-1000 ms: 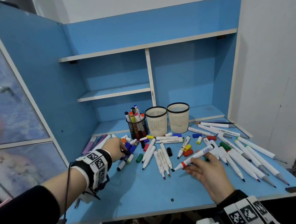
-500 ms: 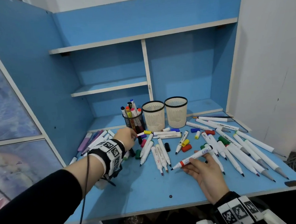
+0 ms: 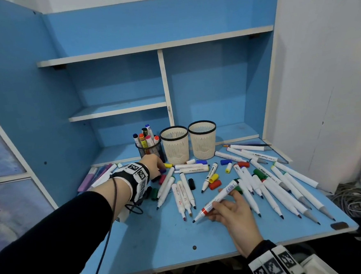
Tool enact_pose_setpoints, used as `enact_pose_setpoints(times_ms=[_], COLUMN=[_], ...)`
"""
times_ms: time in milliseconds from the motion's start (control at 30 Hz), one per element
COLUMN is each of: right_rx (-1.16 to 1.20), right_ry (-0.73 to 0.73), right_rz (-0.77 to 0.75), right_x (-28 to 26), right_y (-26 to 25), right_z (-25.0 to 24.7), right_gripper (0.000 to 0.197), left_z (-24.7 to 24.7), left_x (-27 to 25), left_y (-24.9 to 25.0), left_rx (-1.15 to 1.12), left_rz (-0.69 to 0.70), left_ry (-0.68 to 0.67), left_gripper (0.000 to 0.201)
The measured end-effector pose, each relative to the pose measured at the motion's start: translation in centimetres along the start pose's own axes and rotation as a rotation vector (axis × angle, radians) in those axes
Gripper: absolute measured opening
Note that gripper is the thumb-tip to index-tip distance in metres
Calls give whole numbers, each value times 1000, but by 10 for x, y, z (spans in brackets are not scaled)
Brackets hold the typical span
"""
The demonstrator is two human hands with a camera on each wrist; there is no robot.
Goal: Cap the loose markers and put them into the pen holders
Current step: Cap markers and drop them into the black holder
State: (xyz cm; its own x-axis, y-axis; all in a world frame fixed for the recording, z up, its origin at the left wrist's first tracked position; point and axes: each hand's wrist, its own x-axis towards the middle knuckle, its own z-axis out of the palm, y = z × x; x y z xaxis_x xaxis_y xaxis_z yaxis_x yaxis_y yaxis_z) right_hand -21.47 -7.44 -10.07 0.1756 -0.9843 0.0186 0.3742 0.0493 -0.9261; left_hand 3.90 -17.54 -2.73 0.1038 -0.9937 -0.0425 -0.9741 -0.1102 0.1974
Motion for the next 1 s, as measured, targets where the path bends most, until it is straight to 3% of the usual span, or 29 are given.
enact_pose_setpoints(times_ms=[100, 300, 600, 867, 1000], right_rx=[1, 8, 16, 19, 16], right_ry=[-3, -5, -1, -5, -1], right_rz=[0, -4, -16, -13, -15], right_x=[0, 2, 4, 3, 4], right_y=[0, 1, 5, 6, 7], right_z=[0, -1, -4, -5, -5], right_gripper=[41, 33, 44, 42, 42], left_z=[-2, -20, -28, -23, -22], left_x=[-6, -29, -76, -85, -82], left_y=[-12, -59, -136, -139, -126], left_rx=[-35, -24, 63, 88, 50], left_rz=[8, -112, -296, -299, -255], left_ry=[36, 13, 5, -84, -29], left_gripper=[32, 24, 23, 31, 31])
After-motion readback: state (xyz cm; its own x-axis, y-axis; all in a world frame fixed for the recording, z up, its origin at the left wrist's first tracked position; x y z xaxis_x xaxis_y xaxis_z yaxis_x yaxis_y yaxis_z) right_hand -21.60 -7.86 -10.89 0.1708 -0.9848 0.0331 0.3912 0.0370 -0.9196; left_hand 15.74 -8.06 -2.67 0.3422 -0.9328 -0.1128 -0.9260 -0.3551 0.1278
